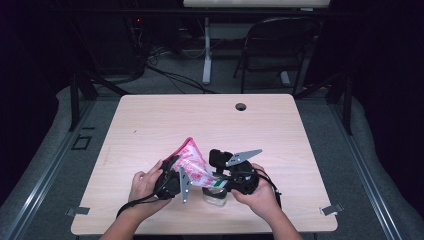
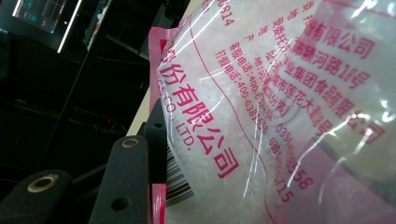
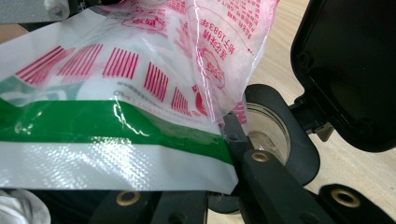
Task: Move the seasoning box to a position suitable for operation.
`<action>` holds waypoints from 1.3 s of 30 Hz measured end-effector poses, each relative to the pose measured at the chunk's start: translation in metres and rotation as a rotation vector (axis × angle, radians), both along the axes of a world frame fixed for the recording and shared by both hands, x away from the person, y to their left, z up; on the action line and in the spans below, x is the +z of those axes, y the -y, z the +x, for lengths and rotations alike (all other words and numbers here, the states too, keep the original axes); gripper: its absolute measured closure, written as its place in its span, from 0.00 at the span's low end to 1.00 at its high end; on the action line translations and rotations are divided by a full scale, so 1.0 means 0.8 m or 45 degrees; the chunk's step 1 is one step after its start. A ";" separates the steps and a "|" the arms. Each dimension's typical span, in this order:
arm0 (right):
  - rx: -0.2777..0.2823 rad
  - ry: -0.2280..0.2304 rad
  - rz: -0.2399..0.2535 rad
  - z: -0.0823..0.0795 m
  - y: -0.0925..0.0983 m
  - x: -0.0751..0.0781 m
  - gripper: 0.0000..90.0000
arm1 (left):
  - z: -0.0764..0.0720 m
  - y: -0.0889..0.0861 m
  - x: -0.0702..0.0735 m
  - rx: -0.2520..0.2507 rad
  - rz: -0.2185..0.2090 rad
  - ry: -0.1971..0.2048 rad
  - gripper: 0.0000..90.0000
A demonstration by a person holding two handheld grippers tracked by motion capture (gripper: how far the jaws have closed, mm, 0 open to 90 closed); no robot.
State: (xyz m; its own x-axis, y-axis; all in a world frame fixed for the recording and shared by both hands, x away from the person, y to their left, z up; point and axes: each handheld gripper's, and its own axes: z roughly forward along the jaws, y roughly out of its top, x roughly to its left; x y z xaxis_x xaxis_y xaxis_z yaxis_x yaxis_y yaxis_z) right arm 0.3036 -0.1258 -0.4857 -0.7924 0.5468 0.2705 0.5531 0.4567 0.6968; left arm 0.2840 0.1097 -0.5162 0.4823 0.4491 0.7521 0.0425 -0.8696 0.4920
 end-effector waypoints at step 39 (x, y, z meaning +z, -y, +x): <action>-0.007 -0.009 -0.002 0.000 0.000 -0.005 1.00 | -0.012 0.009 0.005 -0.019 0.221 0.148 0.63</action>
State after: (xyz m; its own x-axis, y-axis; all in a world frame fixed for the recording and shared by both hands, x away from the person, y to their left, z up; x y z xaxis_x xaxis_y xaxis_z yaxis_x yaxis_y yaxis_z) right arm 0.3033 -0.1260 -0.4895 -0.7875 0.5514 0.2752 0.5604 0.4550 0.6920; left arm 0.2746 0.1022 -0.5119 0.3931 0.3014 0.8687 -0.0192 -0.9419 0.3354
